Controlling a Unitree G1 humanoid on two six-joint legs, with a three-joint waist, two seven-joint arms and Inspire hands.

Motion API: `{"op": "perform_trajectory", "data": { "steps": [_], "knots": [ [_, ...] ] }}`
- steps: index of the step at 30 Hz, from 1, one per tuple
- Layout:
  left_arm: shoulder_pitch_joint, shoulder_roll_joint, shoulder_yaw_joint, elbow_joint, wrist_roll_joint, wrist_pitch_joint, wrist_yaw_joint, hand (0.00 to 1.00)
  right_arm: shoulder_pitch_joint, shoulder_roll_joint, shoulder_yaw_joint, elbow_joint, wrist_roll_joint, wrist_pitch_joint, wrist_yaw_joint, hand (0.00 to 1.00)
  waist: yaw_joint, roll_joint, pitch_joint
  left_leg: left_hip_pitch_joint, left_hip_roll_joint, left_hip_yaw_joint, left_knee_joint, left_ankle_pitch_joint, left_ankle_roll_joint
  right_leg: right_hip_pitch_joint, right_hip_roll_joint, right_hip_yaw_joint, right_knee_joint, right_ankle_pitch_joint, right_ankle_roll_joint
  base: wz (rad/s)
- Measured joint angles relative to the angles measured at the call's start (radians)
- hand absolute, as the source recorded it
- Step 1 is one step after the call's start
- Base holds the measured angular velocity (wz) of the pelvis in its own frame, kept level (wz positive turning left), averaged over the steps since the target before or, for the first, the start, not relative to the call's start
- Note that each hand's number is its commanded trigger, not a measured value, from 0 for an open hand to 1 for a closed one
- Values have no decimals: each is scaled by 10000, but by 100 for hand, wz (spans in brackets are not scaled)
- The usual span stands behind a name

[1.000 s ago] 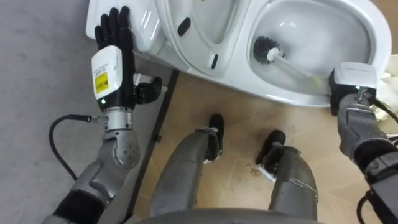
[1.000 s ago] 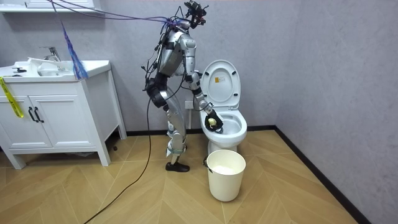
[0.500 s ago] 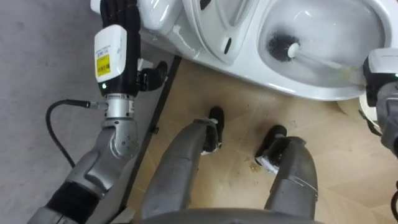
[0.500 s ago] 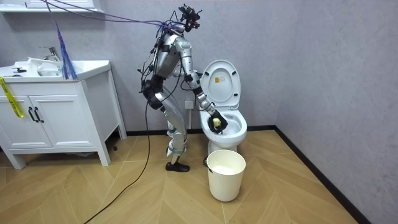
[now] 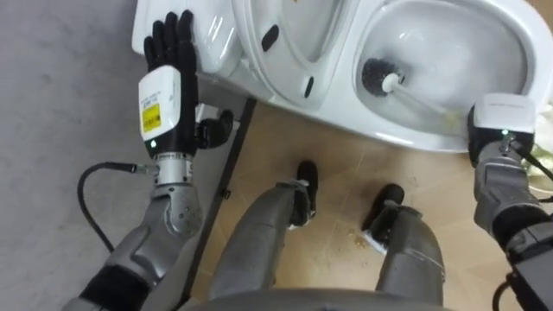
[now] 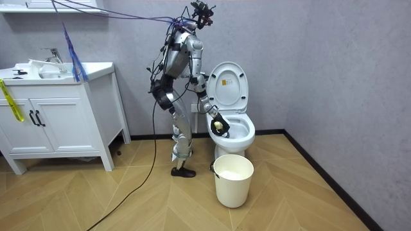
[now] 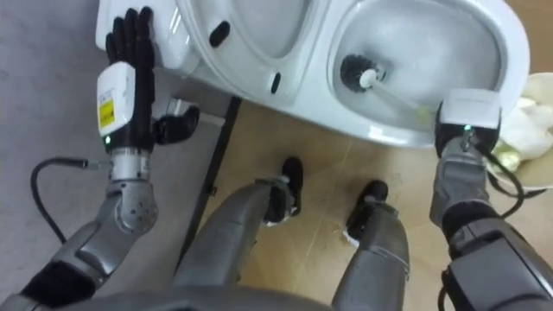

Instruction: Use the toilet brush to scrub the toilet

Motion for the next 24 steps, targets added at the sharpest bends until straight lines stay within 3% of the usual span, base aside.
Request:
{"op": "perform_trajectory", "data": {
  "steps": [2, 4, 6, 9, 11, 15, 17, 18, 22, 24],
  "knots": [
    [-30, 17, -19, -99, -337, 4, 128, 0, -84, -83, 189, 168, 637, -214, -282, 100, -25, -107, 75, 6, 15, -6, 22, -28, -54, -38, -13, 24, 77, -72, -39, -2],
    [-157, 105, -51, -212, -476, 16, 244, 0, -242, -145, 238, 300, 1630, -541, -523, 100, -55, -374, 172, -67, -18, 72, 52, -52, -80, -258, -122, 121, 381, -195, -65, 0],
    [-254, 478, -34, -617, -565, 37, 257, 0, -523, -234, 47, 496, 3338, -1113, -550, 100, -172, -769, 294, -292, -24, 141, 205, -48, -79, -614, -275, 167, 784, -279, -138, 3],
    [-291, 831, 154, -1008, -461, 34, 175, 0, -815, -354, -729, 702, 5147, -1937, -342, 100, -342, -1113, 305, -762, -57, 229, 522, -47, -30, -1201, -477, 271, 1299, -356, -184, 7],
    [-385, 893, 242, -1080, -420, 25, 189, 0, -1046, -444, -1087, 795, 6307, -2158, -285, 100, -447, -1243, 341, -966, -197, 253, 641, -2, 41, -1557, -633, 445, 1627, -360, -178, 3],
    [-644, 922, 290, -1145, -533, 103, -55, 0, -1421, -701, -1167, 1159, 7601, -2126, -276, 100, -708, -1431, 447, -1153, -390, 448, 986, 9, 182, -1925, -962, 723, 2212, -452, -67, 7],
    [-663, 928, 405, -1165, -520, 93, -222, 0, -1403, -825, -1224, 1196, 7697, -2065, -230, 100, -764, -1374, 379, -1209, -353, 444, 1174, -43, 213, -1923, -968, 705, 2276, -490, 2, -2],
    [-651, 939, 456, -1159, -521, 105, -225, 0, -1369, -825, -1223, 1194, 7846, -2056, -104, 100, -869, -1443, 366, -1188, -351, 448, 1200, -40, 217, -1885, -971, 696, 2279, -478, 33, -5],
    [-677, 927, 494, -947, -516, 126, -471, 0, -987, -799, -1235, 1274, 8294, -2038, 129, 100, -909, -1504, 349, -865, -324, 412, 1231, -63, 260, -1454, -825, 657, 2131, -359, 7, -5],
    [-683, 926, 522, -637, -439, 128, -775, 0, -706, -718, -1247, 1438, 8619, -2021, 393, 100, -832, -1487, 333, -443, -226, 425, 1054, -77, 267, -989, -767, 573, 1787, -297, 115, -16]
  ]
}}
